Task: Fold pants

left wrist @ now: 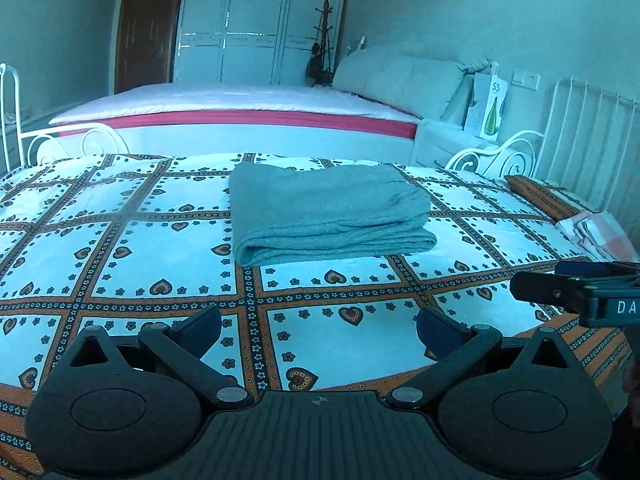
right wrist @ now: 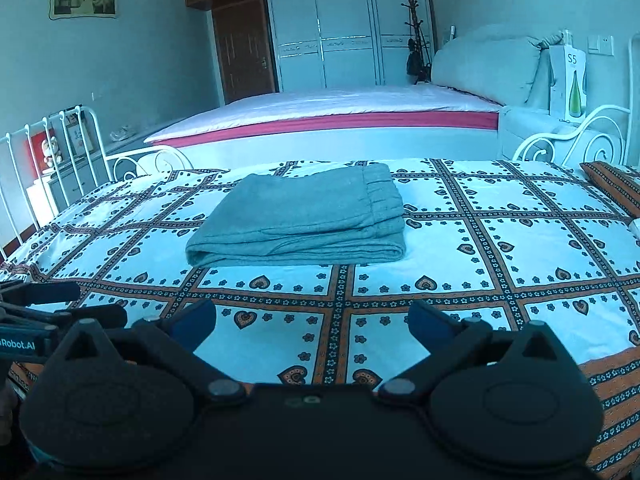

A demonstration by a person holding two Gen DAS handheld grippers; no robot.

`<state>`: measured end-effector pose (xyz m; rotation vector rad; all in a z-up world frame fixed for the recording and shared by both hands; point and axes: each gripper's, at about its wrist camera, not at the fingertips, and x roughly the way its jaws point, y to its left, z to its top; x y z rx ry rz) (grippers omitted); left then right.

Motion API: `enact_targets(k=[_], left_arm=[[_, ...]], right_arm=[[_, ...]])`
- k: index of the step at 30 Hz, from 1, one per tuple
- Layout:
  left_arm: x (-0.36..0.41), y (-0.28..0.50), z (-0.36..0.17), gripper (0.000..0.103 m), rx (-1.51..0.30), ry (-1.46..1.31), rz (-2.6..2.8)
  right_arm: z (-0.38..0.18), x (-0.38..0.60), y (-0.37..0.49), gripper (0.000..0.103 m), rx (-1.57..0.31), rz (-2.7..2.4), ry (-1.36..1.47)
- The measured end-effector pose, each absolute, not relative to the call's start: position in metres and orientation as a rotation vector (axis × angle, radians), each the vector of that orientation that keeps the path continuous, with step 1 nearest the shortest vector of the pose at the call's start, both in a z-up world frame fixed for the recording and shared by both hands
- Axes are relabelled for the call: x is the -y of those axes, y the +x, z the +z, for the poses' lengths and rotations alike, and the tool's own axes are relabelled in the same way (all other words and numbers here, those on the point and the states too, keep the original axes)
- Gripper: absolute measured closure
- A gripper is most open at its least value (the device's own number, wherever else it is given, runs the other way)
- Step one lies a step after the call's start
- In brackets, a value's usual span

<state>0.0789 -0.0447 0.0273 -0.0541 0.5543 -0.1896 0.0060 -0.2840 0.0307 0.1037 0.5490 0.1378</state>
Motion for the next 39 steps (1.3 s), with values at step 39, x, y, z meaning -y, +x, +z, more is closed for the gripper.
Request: enact_targets(k=[39], left_arm=[[0.0424,0.0807,0.0263,0.0,-0.544,-0.09,-0.18]], right_arm=[[0.0271,0.2812,0.0049,0.006,-0.554,0.129,0.091]])
